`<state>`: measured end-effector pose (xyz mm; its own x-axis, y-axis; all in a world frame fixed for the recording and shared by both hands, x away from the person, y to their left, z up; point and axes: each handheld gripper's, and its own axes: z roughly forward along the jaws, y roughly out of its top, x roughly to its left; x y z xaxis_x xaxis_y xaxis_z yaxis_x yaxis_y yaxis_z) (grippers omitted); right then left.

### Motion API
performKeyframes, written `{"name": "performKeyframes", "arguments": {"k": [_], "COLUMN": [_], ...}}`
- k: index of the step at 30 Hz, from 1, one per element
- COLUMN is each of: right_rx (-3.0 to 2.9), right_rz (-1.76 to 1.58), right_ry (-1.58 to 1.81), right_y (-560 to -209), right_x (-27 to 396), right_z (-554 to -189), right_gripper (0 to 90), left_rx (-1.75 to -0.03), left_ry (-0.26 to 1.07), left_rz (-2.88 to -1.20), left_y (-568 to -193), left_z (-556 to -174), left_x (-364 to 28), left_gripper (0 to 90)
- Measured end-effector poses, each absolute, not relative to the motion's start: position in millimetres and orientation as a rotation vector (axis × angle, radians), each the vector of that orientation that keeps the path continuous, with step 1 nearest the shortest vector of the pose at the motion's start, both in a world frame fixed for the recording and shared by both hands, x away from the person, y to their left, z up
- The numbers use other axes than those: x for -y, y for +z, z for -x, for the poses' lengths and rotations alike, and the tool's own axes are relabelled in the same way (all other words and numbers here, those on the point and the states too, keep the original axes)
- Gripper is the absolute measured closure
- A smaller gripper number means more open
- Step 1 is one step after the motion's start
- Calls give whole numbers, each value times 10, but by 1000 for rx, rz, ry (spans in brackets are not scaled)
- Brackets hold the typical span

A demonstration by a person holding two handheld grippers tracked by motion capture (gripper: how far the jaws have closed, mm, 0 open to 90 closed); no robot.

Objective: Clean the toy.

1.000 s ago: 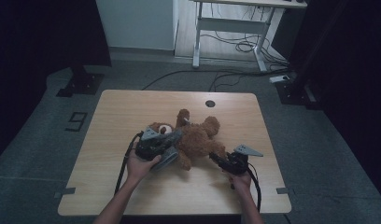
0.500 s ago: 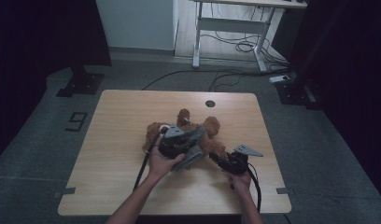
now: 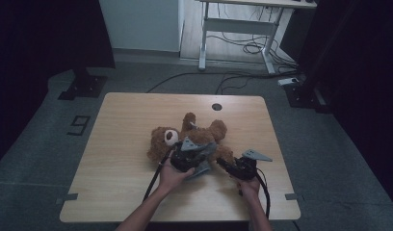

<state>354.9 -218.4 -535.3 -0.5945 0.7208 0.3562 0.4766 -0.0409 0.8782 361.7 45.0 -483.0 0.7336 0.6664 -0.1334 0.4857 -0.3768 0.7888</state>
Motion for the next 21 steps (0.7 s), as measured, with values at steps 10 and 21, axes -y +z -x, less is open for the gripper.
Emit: {"name": "performKeyframes", "arguments": {"k": [10, 21], "right_rx": [-2039, -2048], "right_rz": [-1272, -1270], "right_ry": [1700, 1699], "right_y": [-5369, -5390], "right_x": [2213, 2220], "right_z": [-3548, -3551], "right_gripper": [611, 610], "left_rx": [-997, -1025], "left_ry": [275, 302], "left_rz": [-2009, -2000], "left_y": [-5029, -5026], "left_z": [-3499, -3422], "left_x": [-1074, -1307], "left_gripper": [792, 792]}}
